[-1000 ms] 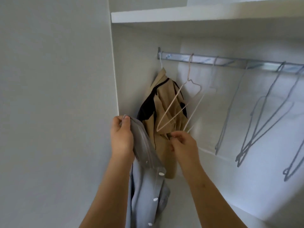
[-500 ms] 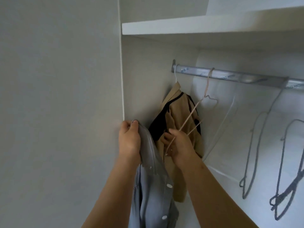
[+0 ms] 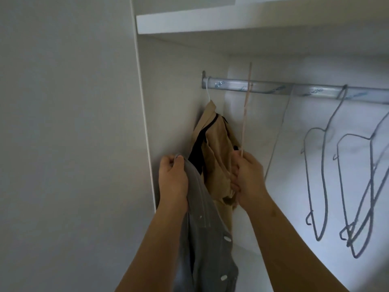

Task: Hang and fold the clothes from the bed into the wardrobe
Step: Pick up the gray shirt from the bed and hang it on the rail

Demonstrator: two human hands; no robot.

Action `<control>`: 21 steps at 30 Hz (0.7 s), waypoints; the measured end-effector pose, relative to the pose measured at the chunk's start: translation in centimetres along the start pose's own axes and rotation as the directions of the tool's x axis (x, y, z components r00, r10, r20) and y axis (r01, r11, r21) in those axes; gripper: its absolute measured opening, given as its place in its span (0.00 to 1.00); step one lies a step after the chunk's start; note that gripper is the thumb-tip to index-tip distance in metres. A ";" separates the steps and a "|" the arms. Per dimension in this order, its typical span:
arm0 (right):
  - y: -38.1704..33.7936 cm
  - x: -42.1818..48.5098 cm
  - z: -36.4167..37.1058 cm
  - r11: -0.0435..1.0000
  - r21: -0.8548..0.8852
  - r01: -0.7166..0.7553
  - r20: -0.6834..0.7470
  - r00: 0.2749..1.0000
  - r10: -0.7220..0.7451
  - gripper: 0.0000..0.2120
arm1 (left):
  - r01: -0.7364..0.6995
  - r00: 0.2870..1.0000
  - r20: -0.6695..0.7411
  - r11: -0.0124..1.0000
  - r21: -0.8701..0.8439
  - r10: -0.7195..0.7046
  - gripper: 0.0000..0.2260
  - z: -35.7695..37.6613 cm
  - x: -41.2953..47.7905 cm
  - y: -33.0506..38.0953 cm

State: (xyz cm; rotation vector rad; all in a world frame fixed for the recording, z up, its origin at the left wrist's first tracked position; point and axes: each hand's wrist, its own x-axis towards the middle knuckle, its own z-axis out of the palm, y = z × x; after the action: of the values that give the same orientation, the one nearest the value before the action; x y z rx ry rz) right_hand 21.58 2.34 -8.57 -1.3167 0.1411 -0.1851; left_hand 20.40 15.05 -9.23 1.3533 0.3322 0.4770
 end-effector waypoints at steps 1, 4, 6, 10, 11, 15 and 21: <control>0.0 -0.1 0.1 0.999 -0.023 0.025 0.006 1.000 -0.025 0.08 | 0.005 1.000 0.015 1.000 -0.001 -0.005 0.10 0.0 0.1 0.1; 0.5 -0.9 0.2 0.990 -0.121 0.069 -0.018 0.997 -0.071 0.09 | 0.018 0.998 0.055 1.000 -0.012 -0.018 0.10 -0.1 0.6 0.2; 1.3 -1.9 -0.1 0.980 -0.182 0.077 -0.031 0.996 -0.084 0.08 | 0.031 0.996 0.078 0.999 -0.015 -0.029 0.10 0.0 0.6 0.2; 3.3 -4.7 -1.7 0.974 -0.205 0.099 -0.050 0.992 -0.112 0.10 | 0.081 0.981 0.177 0.997 0.015 -0.082 0.07 0.1 -0.4 0.0; 3.6 -5.4 -2.1 0.972 -0.215 0.093 -0.065 0.992 -0.109 0.11 | 0.086 0.976 0.197 0.996 0.023 -0.089 0.06 0.0 -0.8 -0.1; 4.5 -8.1 -4.3 0.958 -0.278 0.066 -0.138 0.985 -0.108 0.12 | 0.071 0.967 0.242 0.997 0.034 -0.077 0.06 -0.4 -3.5 -0.3; 4.2 -14.3 -10.8 0.927 -0.373 0.042 -0.149 0.983 -0.105 0.12 | 0.198 0.924 0.334 0.980 -0.006 -0.185 0.04 0.2 -9.8 -0.9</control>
State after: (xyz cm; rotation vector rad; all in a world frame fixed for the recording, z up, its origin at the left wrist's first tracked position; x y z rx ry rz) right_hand 5.57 -3.78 -15.34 -1.6839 0.2788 -0.3463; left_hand 12.20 9.75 -10.55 1.3206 0.1718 0.0861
